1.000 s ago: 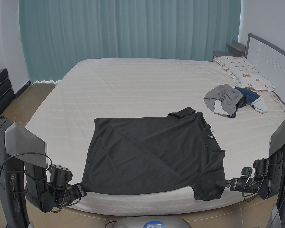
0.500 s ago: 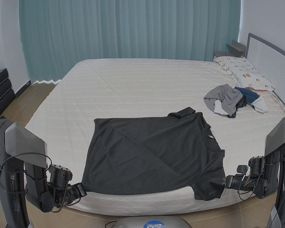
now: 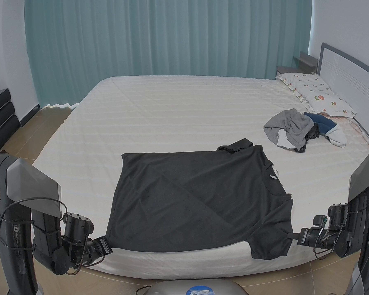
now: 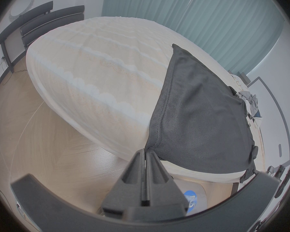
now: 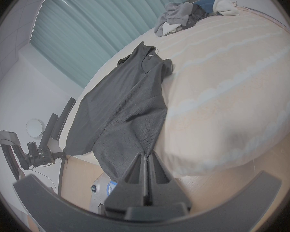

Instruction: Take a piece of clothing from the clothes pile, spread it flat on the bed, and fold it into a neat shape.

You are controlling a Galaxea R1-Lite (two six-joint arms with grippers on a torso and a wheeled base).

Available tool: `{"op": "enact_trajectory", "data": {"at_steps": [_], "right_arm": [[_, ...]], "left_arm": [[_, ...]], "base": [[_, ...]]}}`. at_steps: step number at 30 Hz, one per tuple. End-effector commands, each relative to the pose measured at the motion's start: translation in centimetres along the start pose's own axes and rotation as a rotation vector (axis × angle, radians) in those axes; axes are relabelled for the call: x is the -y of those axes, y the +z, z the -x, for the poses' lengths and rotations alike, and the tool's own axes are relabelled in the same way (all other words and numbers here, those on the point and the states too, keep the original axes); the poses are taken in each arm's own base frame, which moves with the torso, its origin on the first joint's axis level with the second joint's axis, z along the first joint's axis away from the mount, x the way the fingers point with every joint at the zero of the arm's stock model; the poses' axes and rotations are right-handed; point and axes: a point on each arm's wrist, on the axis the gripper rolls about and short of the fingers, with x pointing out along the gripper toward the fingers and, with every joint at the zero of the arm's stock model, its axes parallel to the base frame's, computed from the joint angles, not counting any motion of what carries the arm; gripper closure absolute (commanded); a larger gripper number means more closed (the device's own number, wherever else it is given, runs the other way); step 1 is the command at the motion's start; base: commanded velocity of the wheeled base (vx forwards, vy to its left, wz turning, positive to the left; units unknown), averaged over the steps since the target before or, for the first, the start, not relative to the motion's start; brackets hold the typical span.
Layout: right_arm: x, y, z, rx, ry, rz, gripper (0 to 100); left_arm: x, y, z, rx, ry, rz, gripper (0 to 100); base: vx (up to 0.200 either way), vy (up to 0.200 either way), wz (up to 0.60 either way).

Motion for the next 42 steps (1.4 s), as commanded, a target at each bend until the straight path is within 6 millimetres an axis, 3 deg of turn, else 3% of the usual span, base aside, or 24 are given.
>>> {"op": "enact_trajectory", "data": {"at_steps": [1, 5, 14, 27, 42], "right_arm": [[0.2, -0.3, 1.1, -0.004, -0.017, -0.009, 100], [-0.3, -1.4, 2.3, -0.053, -0.019, 0.012, 100], [-0.2, -1.4, 3.0, -0.076, -0.042, 0.012, 100], [-1.1, -2.2, 5.6, -0.227, -0.099, 0.055, 100], [-1.8, -2.6, 7.1, -0.293, -0.152, 0.063, 100]], "left_arm": [[0.0, 0.0, 0.0, -0.001, 0.001, 0.001, 100], [-0.1, -0.2, 0.0, -0.006, 0.006, -0.007, 100], [-0.8, -0.6, 0.7, -0.009, 0.03, -0.072, 100], [-2.0, -1.4, 2.3, -0.022, 0.078, -0.198, 100], [-2.3, -2.0, 2.5, -0.07, 0.093, -0.221, 100]], "base": [[0.0, 0.0, 0.0], [0.0, 0.0, 0.0], [0.0, 0.0, 0.0], [0.0, 0.0, 0.0], [0.0, 0.0, 0.0]]}}
